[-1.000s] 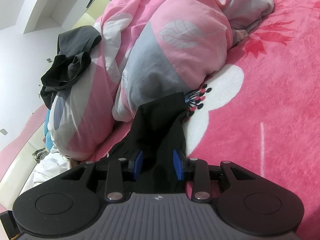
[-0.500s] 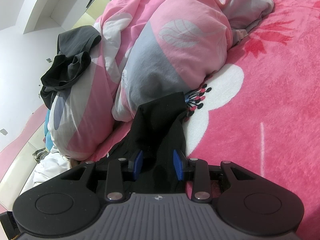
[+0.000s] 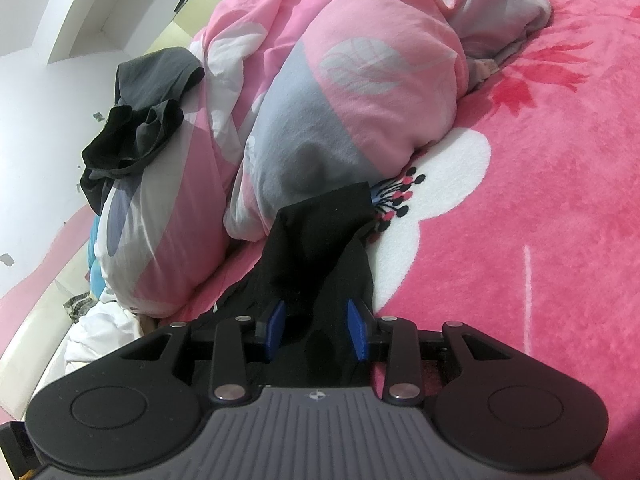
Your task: Fold clothes
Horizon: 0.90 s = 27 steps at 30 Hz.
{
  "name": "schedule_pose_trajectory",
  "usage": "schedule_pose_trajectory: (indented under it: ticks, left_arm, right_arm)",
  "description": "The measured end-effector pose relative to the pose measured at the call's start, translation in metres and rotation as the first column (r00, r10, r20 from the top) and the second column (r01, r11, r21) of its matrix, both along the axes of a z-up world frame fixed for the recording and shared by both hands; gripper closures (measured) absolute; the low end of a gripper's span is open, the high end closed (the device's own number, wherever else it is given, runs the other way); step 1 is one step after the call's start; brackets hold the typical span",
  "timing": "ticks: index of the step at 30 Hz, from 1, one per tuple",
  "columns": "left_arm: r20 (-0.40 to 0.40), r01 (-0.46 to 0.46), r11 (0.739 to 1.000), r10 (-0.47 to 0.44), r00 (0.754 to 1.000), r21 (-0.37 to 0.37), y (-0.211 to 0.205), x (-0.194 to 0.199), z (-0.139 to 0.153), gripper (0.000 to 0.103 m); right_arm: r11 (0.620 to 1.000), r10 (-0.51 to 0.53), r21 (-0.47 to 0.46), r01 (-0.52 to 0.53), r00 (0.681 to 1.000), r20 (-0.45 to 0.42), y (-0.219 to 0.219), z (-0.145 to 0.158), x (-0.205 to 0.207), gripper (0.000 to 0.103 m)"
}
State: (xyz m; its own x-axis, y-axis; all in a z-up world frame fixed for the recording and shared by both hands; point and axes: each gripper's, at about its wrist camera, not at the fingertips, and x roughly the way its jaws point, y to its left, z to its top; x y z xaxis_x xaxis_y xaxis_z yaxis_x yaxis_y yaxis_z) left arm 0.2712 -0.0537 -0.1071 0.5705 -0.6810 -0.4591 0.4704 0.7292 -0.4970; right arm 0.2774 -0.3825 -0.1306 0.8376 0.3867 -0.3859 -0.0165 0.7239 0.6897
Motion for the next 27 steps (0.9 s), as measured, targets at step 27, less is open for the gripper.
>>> schedule_pose_trajectory:
  ticks: [27]
  left_arm:
    - [0.24,-0.036,0.898,-0.078,0.968,0.437,-0.15,0.043,0.073,0.026]
  right_arm:
    - [0.894,0.212,-0.42,-0.155,0.973,0.092,0.048,0.037,-0.019,0.078]
